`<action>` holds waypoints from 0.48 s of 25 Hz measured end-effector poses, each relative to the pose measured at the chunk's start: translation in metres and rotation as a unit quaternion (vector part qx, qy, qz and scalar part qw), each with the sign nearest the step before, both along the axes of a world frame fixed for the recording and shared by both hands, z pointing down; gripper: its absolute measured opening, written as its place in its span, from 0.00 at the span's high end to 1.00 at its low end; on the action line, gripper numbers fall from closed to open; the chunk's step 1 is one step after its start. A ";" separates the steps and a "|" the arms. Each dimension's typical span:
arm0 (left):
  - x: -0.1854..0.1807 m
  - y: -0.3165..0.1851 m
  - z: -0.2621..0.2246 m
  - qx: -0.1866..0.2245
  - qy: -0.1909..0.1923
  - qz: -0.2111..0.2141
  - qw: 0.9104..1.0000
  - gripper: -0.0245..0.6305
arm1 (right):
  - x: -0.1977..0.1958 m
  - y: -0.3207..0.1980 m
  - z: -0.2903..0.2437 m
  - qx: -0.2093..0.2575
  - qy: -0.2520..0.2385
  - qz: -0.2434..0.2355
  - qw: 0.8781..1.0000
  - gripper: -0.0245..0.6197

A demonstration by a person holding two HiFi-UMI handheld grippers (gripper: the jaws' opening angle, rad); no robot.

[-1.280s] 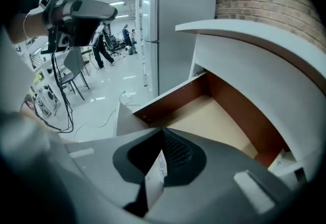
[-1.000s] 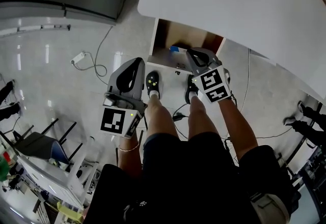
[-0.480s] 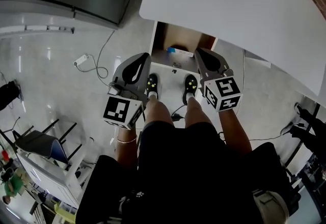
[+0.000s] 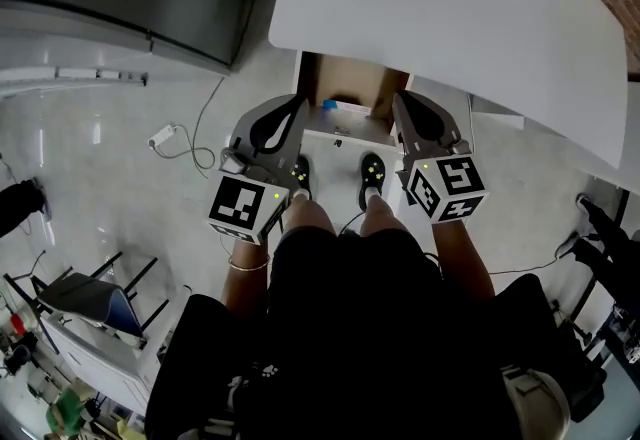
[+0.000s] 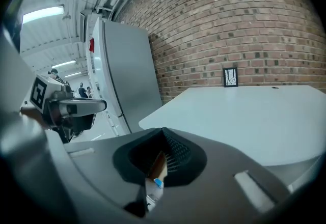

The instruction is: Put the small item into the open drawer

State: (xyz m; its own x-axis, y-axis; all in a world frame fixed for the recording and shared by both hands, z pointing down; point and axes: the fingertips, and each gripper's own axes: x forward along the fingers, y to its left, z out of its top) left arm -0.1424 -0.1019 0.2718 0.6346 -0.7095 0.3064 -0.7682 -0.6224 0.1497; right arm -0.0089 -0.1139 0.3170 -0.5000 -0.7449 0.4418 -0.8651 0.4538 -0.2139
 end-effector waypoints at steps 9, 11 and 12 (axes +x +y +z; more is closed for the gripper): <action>0.003 0.001 -0.013 0.016 -0.002 0.005 1.000 0.97 | 0.009 0.006 -0.021 0.010 -0.012 0.014 1.000 0.95; 0.005 0.001 -0.013 0.016 -0.001 0.004 1.000 0.97 | 0.011 0.005 -0.022 0.010 -0.012 0.016 1.000 0.95; 0.005 0.001 -0.014 0.016 -0.001 0.003 1.000 0.97 | 0.012 0.005 -0.022 0.010 -0.012 0.017 1.000 0.95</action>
State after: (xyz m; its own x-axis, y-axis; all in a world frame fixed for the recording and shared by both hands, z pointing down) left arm -0.1375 -0.1006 0.2580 0.6384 -0.7152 0.2846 -0.7646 -0.6318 0.1273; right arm 0.0033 -0.1088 0.2945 -0.4854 -0.7698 0.4145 -0.8743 0.4295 -0.2263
